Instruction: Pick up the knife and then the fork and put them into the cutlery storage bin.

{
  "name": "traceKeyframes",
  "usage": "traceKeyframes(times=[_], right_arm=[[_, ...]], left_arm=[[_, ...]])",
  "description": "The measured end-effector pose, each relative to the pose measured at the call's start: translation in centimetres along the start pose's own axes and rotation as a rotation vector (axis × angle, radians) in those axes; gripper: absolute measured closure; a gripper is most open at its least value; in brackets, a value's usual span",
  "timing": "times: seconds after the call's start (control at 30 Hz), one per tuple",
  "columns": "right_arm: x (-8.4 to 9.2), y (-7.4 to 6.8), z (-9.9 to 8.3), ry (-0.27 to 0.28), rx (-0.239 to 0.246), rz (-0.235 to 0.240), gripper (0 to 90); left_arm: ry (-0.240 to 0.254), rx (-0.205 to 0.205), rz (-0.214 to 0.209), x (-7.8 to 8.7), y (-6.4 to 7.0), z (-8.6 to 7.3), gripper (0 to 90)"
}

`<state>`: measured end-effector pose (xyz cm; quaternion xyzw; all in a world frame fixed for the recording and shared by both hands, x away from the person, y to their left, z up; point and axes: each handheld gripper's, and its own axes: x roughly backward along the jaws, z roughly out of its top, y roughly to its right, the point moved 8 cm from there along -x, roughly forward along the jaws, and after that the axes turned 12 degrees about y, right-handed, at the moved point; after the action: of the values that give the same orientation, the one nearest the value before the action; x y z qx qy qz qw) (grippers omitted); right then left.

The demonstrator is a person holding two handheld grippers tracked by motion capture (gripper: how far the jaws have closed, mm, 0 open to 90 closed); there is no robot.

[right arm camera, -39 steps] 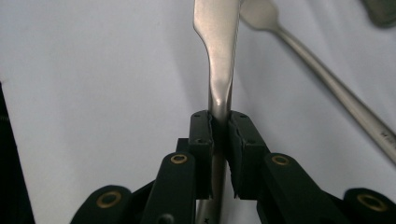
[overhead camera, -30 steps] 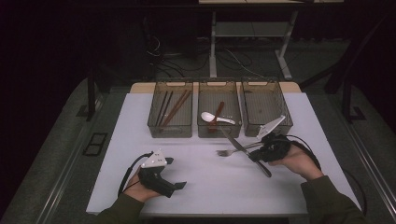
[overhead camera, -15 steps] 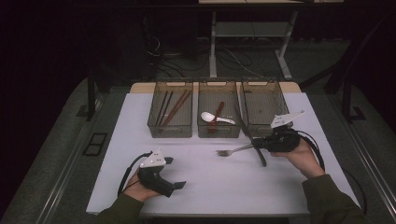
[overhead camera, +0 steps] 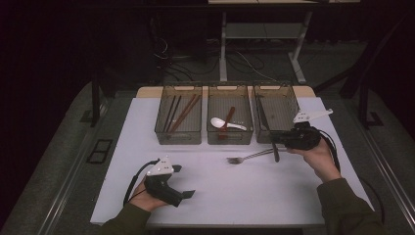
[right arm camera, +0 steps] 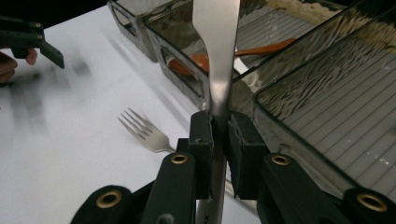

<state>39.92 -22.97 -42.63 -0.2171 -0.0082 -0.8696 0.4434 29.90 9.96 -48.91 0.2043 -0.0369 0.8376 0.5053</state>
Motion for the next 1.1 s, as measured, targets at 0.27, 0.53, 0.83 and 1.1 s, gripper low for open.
traceKeyframes(times=[0.27,0.53,0.83,1.1], right_arm=[[0.4,1.2,1.6,0.035,0.010,-0.046,80.3],[0.7,2.3,3.3,0.080,0.012,-0.091,80.3],[1.6,4.3,5.2,0.134,0.022,-0.153,80.2],[1.7,7.6,6.6,0.139,0.000,-0.228,80.2]], left_arm=[[0.003,0.002,0.000,0.0,0.0,0.0,0.0],[0.003,0.003,-0.003,-0.1,0.0,0.0,0.0],[0.002,0.004,-0.004,-0.1,0.0,0.0,0.0],[0.005,0.002,-0.005,-0.1,0.0,0.0,0.0]])
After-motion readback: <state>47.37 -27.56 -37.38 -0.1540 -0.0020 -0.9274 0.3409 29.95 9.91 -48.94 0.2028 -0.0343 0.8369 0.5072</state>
